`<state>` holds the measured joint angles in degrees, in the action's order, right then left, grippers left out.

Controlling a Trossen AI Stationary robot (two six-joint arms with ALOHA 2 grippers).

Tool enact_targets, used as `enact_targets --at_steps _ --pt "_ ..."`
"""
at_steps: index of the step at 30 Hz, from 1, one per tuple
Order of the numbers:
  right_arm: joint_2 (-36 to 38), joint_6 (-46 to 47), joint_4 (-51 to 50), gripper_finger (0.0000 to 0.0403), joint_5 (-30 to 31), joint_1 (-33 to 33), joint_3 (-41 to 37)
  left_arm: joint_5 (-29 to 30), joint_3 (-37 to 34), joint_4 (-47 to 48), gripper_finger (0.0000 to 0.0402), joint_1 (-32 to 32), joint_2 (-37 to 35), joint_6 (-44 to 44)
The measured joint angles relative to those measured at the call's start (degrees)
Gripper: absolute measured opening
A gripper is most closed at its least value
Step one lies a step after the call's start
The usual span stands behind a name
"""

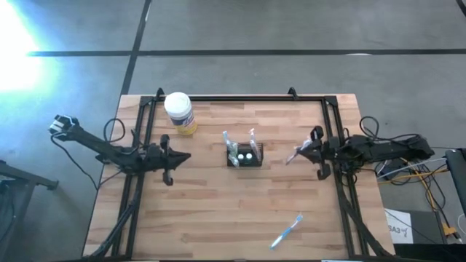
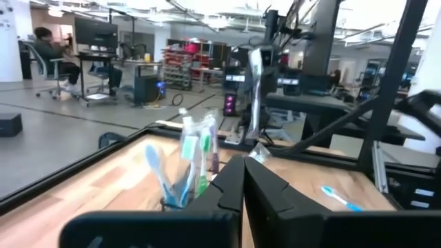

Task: Pick & Place toothbrushing station
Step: Put the violet toothbrush into the black mesh organizer

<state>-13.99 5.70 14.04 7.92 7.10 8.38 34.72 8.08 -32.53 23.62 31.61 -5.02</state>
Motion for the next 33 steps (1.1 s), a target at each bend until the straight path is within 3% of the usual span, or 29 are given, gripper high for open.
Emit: enact_targets --at_steps 10,16,22,33 --pt "-21.2 -6.89 6.74 0.0022 -0.07 -0.01 10.09 0.3 0.0 -0.01 0.0007 0.02 2.18 -0.18" --pt "-33.0 -10.85 23.37 0.0022 -3.42 -0.2 11.41 -0.01 0.0 0.01 0.0003 0.07 2.31 -1.49" --pt "-41.2 -9.93 23.83 0.0022 -3.28 -3.11 12.9 -0.64 0.0 0.02 0.0008 0.07 2.37 -1.95" --pt "-51.63 -8.2 35.94 0.0022 -3.36 -7.79 8.95 -0.64 0.0 -0.03 0.0009 0.07 2.57 -2.21"
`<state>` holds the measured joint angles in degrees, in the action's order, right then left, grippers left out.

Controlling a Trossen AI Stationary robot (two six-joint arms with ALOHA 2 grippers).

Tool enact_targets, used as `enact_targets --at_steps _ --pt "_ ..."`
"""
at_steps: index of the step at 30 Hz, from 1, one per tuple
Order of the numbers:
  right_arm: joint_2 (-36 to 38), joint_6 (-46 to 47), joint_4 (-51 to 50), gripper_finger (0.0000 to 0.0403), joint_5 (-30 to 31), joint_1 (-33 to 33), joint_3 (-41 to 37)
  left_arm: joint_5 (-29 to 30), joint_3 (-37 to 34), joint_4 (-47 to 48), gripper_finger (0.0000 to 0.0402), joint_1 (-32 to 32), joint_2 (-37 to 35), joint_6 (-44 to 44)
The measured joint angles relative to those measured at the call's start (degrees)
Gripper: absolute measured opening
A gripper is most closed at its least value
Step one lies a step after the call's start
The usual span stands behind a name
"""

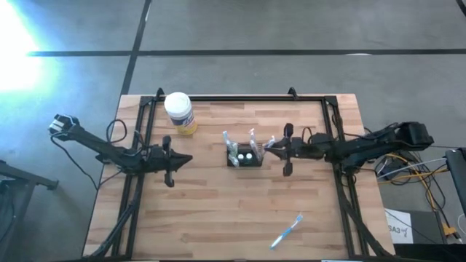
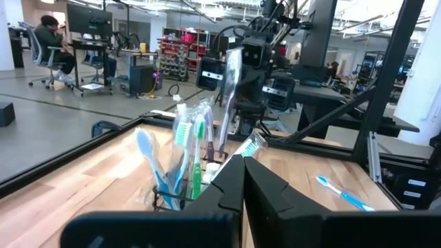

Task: Pick & Place toothbrushing station
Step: Put the violet toothbrush into the black mesh organizer

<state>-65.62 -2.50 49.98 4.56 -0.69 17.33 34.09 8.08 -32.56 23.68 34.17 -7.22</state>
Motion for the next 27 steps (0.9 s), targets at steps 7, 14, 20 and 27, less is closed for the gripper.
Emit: enact_targets --at_steps 7,14,20,27 --pt "-7.68 2.33 7.81 0.0022 0.4 -1.54 -0.75 0.0 0.0 0.05 0.0009 0.0 0.51 -0.1" --pt "-15.46 3.81 9.77 0.0022 3.37 -1.6 -0.61 0.02 -0.02 0.02 0.0009 0.0 1.11 -0.39" --pt "-21.39 4.5 13.3 0.0022 3.56 -1.62 -0.14 0.02 -0.02 0.03 0.0009 0.0 1.84 -0.69" --pt "-24.28 5.87 14.24 0.0025 3.23 -1.64 0.83 0.02 -0.02 0.04 0.0009 0.0 2.69 -1.27"
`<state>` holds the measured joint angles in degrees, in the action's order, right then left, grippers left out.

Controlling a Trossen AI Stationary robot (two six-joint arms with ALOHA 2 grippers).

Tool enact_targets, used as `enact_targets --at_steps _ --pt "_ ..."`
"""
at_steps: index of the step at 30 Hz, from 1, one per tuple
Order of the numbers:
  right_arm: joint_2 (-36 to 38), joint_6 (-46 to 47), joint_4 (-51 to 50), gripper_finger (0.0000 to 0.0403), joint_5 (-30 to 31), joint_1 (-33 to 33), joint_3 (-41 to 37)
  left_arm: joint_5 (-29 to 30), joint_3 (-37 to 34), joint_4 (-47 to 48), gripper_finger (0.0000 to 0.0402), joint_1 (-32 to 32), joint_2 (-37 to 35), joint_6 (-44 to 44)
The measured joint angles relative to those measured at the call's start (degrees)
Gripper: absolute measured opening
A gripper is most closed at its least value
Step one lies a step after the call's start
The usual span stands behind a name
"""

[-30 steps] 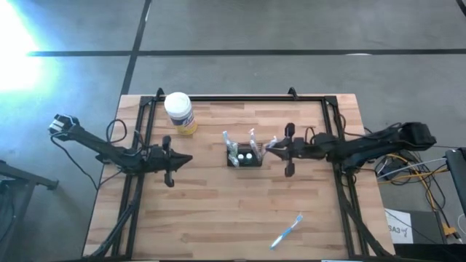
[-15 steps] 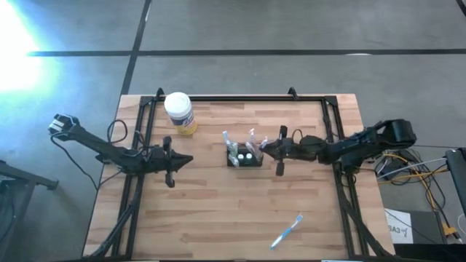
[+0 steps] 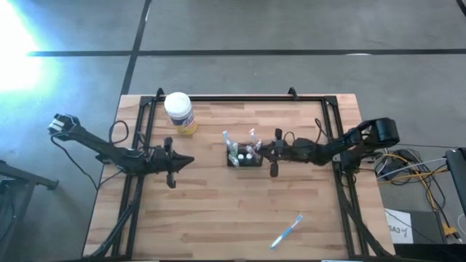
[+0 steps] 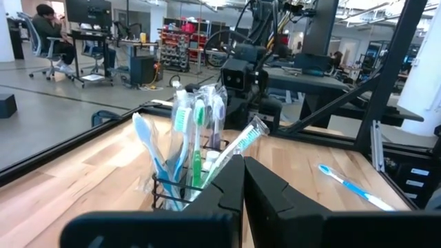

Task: Pick & Place toothbrushing station
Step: Put the violet toothbrush into the black mesh organizer

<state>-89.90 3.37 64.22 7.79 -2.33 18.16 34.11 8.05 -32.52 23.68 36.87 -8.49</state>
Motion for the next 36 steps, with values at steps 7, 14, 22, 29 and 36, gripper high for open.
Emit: enact_targets --at_steps 7,14,22,29,36 --pt "2.8 1.36 -2.21 0.0081 -0.4 0.07 0.14 -0.01 -0.12 -0.04 0.0009 0.0 1.58 -0.74" --pt "9.04 1.28 -5.32 0.015 -0.33 0.07 0.16 -0.15 -0.85 0.02 0.0009 0.0 2.03 -2.37" --pt "18.11 3.02 -16.16 0.0182 -0.29 0.07 0.16 -0.2 -0.85 -0.04 0.001 0.0 2.03 -3.69" --pt "19.79 2.8 -21.24 0.0183 -0.28 0.07 0.4 -0.2 -0.85 -0.06 0.001 0.0 2.03 -3.69" --pt "18.76 1.56 -30.36 0.0174 -0.38 0.61 6.01 -0.2 -0.85 -0.5 0.001 -0.03 2.02 -4.01"
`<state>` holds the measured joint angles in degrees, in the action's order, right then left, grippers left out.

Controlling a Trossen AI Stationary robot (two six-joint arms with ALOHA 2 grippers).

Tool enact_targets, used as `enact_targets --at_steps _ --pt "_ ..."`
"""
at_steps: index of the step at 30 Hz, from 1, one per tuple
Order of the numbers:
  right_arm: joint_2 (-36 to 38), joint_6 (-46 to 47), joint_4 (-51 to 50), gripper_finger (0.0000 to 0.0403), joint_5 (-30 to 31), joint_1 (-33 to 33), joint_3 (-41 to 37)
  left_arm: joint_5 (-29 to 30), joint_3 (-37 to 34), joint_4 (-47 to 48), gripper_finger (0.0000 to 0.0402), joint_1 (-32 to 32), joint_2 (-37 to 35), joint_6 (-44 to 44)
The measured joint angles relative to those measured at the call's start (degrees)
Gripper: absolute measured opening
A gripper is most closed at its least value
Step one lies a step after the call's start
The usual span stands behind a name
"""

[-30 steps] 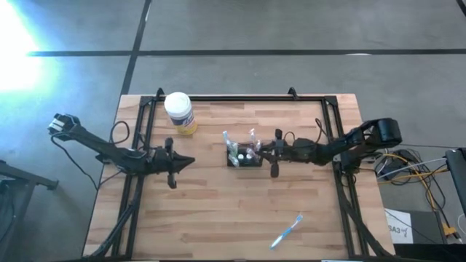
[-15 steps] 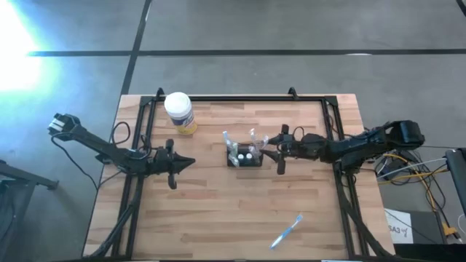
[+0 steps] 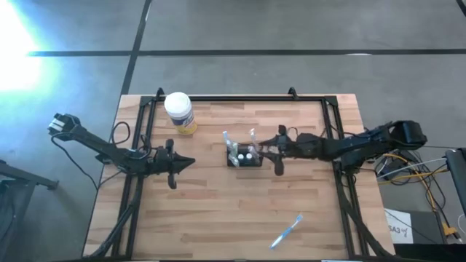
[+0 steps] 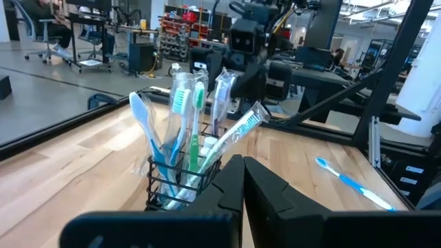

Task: Pick & Place toothbrushing station
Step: Put the violet toothbrush into the black mesh organizer, then put the blue toothbrush into the black mesh organizer

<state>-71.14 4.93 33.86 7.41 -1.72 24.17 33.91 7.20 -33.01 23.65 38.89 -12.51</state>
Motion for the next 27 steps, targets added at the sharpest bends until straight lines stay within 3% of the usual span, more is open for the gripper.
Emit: enact_targets --at_steps 4,8,13,20,23,27 --pt "-0.89 -0.95 -8.18 0.0173 0.27 -0.04 5.62 0.0 0.0 -0.02 0.001 -0.04 -0.01 0.39" --pt "-1.32 -2.42 -9.02 0.0172 0.23 0.24 9.4 -0.04 0.0 0.01 0.001 -0.03 -0.04 0.34" --pt "1.48 -3.82 -12.99 0.0171 -0.51 1.05 11.75 -4.23 0.0 0.08 0.001 0.07 -0.01 -0.09" --pt "14.46 -7.89 -20.0 0.0162 -1.89 5.71 9.45 -10.82 0.0 0.04 0.001 0.1 0.49 -6.77" --pt "21.79 -8.46 -21.77 0.0138 -1.98 8.71 6.94 -11.33 0.43 0.21 0.001 0.14 1.96 -12.14" --pt "30.13 -7.78 -21.64 0.0093 -1.41 11.28 1.94 -14.22 4.81 0.04 0.0009 0.14 7.41 -11.87"
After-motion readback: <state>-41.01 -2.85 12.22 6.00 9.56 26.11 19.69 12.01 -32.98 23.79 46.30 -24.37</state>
